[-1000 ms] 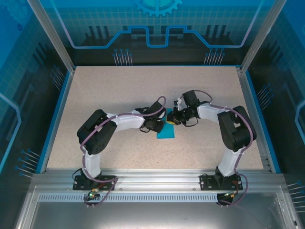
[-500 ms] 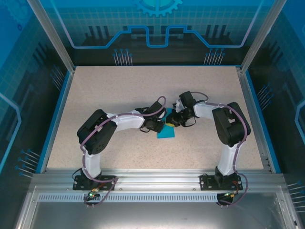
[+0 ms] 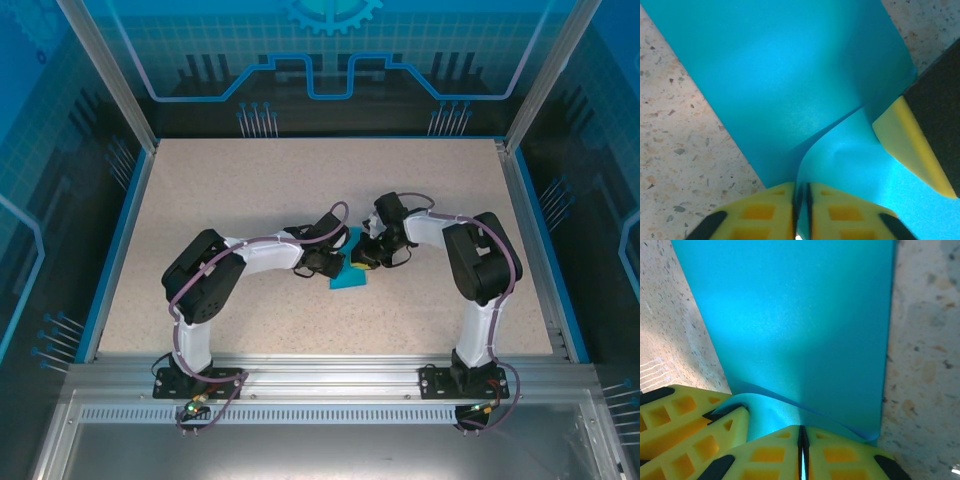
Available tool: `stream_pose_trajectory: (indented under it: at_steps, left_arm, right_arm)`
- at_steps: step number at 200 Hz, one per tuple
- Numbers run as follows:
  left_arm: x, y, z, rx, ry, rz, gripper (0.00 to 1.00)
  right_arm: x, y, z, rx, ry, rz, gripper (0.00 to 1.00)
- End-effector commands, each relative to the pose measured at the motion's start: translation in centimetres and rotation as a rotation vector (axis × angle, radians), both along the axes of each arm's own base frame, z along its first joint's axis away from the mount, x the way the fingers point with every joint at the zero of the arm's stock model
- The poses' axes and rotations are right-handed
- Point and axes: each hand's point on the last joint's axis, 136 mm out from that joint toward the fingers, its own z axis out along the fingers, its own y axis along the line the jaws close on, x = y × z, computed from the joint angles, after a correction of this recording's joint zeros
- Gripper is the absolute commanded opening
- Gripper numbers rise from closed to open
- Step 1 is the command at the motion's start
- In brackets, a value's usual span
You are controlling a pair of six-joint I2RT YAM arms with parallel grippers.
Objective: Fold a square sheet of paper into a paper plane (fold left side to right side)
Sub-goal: Fold the triangle a second time at the center of the table.
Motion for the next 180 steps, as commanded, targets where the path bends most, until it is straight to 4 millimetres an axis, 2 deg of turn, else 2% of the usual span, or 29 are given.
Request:
stream_pose_trajectory:
  at_steps: [1,42,61,81,107,134,180]
  left_arm:
    - [0.1,0.1,1.1,-0.01,0.001,0.006,0.24]
    - [0.1,0.4,6.6,-0.076,-0.086,0.017,0.46]
    - [-0.9,0.1,8.9,-0.148,-0.095,0.0,0.52]
    - [-2.6,-0.9,9.8,-0.248,-0.051,-0.044,0.52]
    - [-4.2,-2.7,9.4,-0.374,0.034,-0.083,0.5]
    - [-5.0,-4.0,7.7,-0.418,0.116,-0.1,0.47]
    - [-5.2,-4.2,4.4,-0.38,0.185,-0.09,0.46]
  right_arm:
    - [-2.0,-1.5,-2.8,-0.109,0.085,0.015,0.12]
    - [-2.1,-1.8,-3.2,-0.117,0.091,0.012,0.12]
    - [-2.0,-1.7,-3.1,-0.112,0.088,0.012,0.12]
    - [-1.9,-1.6,-3.0,-0.109,0.083,0.013,0.12]
    - [-1.9,-1.6,-3.1,-0.106,0.084,0.014,0.12]
    - [-1.9,-1.5,-3.0,-0.102,0.082,0.017,0.12]
    - [-1.9,-1.3,-2.9,-0.1,0.08,0.024,0.12]
